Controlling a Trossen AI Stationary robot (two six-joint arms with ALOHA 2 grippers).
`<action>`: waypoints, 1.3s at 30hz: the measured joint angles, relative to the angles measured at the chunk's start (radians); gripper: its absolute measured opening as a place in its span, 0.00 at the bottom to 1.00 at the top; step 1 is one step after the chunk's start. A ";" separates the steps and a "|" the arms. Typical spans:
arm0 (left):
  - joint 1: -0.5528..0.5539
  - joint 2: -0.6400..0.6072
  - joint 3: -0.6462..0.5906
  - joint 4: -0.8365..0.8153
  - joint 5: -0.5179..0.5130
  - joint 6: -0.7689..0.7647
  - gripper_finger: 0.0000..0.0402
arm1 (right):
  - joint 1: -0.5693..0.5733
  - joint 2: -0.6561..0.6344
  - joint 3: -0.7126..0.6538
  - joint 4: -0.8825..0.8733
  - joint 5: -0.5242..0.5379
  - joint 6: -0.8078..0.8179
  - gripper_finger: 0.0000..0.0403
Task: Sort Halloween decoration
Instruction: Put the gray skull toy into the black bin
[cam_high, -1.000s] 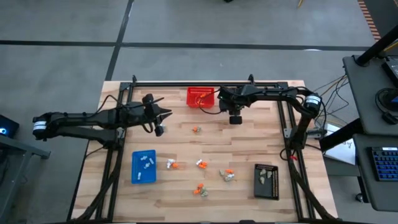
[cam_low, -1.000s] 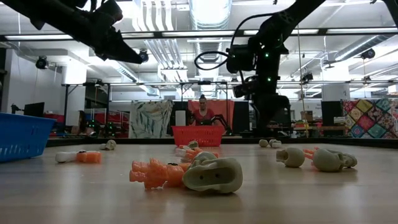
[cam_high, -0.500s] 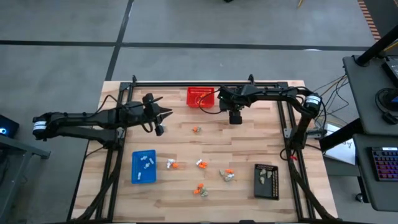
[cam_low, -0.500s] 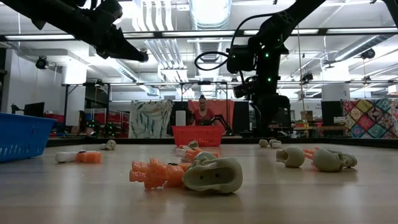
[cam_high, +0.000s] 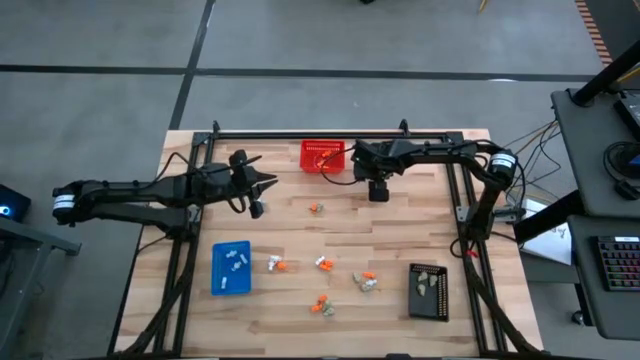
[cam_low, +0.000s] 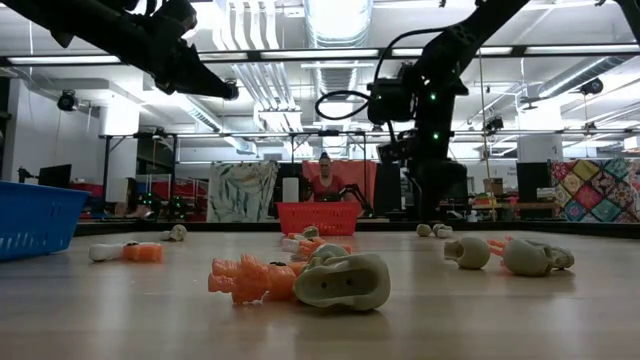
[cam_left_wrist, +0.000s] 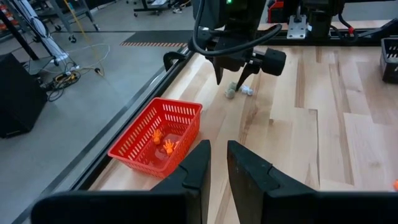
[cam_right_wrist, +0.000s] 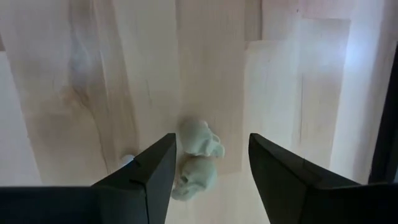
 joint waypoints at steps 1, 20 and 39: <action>0.000 0.000 0.000 0.000 0.000 0.000 0.09 | 0.000 0.000 -0.004 0.003 0.000 0.000 0.48; 0.000 0.000 0.000 0.001 0.000 0.000 0.09 | -0.023 0.005 -0.067 0.100 0.000 -0.002 0.48; 0.000 0.000 0.000 0.007 0.000 0.000 0.09 | -0.031 0.089 -0.023 0.090 -0.016 -0.045 0.37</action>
